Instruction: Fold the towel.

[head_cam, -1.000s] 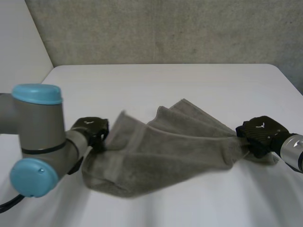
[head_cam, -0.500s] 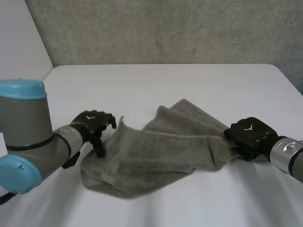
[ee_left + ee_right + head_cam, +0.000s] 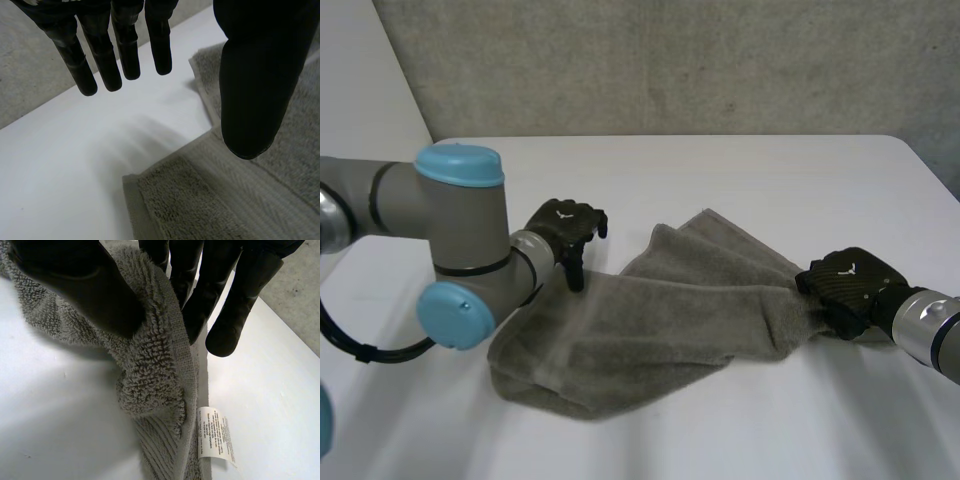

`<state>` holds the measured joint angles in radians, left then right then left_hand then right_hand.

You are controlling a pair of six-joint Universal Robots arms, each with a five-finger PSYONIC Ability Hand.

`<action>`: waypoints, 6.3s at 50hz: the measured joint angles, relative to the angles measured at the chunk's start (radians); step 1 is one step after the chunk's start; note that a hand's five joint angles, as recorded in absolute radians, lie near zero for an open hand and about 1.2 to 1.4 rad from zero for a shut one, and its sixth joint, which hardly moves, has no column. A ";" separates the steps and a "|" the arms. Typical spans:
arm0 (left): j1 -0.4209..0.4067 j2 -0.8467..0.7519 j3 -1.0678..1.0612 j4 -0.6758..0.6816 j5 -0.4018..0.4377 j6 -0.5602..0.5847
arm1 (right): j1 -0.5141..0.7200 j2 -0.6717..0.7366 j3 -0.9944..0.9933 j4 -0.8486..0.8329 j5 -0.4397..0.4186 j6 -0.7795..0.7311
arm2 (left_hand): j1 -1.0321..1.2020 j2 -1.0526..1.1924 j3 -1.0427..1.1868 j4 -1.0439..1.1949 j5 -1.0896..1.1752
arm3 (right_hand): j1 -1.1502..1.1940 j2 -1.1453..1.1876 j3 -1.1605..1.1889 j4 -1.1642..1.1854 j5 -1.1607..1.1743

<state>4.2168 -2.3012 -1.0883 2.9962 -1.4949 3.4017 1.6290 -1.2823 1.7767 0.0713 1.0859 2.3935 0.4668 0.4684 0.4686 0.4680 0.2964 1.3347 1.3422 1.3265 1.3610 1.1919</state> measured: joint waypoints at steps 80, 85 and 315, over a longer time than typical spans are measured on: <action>-0.010 -0.215 0.525 -0.059 -0.067 0.100 | 0.179 0.221 -0.557 -0.033 0.148 0.093 | 0.743 0.748 0.747 0.749 0.734 | 0.000 0.000 0.000 0.000 0.000; 0.006 -0.208 0.690 0.046 -0.130 0.062 | 0.209 0.270 -0.796 -0.138 0.261 0.167 | 0.743 0.748 0.747 0.750 0.734 | 0.000 0.000 0.000 0.000 0.000; 0.208 -0.359 0.547 -0.052 0.001 0.091 | 0.129 0.745 -1.226 0.148 0.303 0.132 | 0.743 0.750 0.748 0.750 0.734 | -0.001 -0.014 0.009 -0.019 -0.019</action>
<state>4.4249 -2.6600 -0.5415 2.9443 -1.4934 3.4927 1.7581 -0.5369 0.5508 0.2190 1.3884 2.5252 1.2095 1.2180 1.2165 1.2182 1.0305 1.3339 1.3277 1.3356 1.3416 1.1728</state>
